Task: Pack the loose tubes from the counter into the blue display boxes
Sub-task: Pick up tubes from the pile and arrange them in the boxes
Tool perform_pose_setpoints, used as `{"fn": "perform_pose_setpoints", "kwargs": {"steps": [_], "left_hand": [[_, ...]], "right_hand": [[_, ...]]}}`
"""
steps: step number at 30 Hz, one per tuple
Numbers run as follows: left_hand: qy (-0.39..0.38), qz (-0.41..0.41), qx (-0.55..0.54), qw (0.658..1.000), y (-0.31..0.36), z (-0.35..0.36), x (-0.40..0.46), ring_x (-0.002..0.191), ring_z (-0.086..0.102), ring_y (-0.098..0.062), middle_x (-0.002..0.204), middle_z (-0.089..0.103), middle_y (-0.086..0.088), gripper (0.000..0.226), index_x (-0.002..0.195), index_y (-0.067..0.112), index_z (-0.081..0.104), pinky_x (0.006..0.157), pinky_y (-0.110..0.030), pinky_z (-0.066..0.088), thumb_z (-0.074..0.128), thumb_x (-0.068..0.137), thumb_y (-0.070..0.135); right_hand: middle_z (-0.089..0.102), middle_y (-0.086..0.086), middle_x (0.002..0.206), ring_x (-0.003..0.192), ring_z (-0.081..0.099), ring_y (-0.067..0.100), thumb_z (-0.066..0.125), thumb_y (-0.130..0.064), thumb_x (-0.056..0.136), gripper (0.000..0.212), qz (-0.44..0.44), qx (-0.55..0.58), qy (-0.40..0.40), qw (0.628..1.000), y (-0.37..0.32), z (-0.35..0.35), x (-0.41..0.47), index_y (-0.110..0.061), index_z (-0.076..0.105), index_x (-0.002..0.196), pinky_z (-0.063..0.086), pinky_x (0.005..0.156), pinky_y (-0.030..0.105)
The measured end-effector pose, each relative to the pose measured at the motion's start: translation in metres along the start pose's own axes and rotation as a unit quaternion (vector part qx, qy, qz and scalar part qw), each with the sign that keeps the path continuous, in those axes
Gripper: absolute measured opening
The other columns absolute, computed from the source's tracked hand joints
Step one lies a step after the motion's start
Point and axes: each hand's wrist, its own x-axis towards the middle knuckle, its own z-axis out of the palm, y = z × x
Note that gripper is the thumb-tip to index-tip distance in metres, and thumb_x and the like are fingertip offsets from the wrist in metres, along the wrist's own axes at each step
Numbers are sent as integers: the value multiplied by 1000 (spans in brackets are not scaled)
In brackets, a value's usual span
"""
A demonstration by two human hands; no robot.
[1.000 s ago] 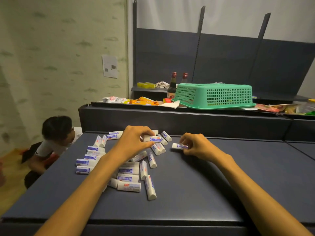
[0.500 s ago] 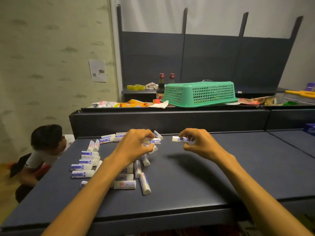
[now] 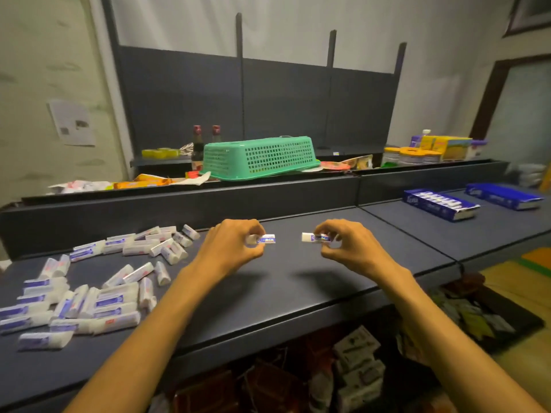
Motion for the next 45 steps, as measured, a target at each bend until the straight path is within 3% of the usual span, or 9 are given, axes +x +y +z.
{"fn": "perform_pose_setpoints", "kwargs": {"steps": [13, 23, 25, 31, 45], "left_hand": [[2, 77, -35, 996, 210, 114, 41, 77, 64, -18, 87, 71, 10, 19, 94, 28, 69, 67, -38, 55, 73, 76, 31], [-42, 108, -66, 991, 323, 194, 99, 76, 61, -11, 93, 71, 5, 21, 99, 22, 69, 68, -27, 53, 74, 81, 29], [-52, 110, -70, 990, 338, 212, 114, 77, 62, -11, 95, 71, 5, 22, 101, 21, 69, 69, -27, 54, 74, 81, 29], [-47, 113, -60, 991, 366, 273, 168, 80, 62, -12, 95, 71, 6, 20, 98, 26, 67, 69, -33, 55, 73, 80, 33], [-29, 24, -30, 999, 370, 358, 297, 94, 64, -15, 109, 70, 0, 30, 107, 23, 66, 74, -35, 56, 74, 81, 36]], "right_hand": [[67, -3, 100, 87, 60, 11, 73, -18, 81, 29, 65, -38, 26, 997, 158, -140, -124, -22, 65, 109, 56, 79, 36], [65, -4, 105, 85, 58, 5, 72, -18, 84, 28, 109, -34, 32, 993, 275, -207, -168, -22, 64, 110, 52, 78, 19], [65, -4, 105, 83, 57, 3, 71, -18, 84, 28, 117, -35, 28, 992, 299, -214, -170, -22, 64, 110, 50, 75, 16], [67, -3, 107, 88, 60, 7, 72, -19, 84, 29, 125, -32, 32, 991, 381, -228, -153, -23, 65, 111, 55, 81, 25], [68, -6, 105, 90, 60, 8, 71, -21, 84, 30, 73, -24, -14, 997, 523, -237, -38, -24, 65, 113, 57, 80, 34]]}}
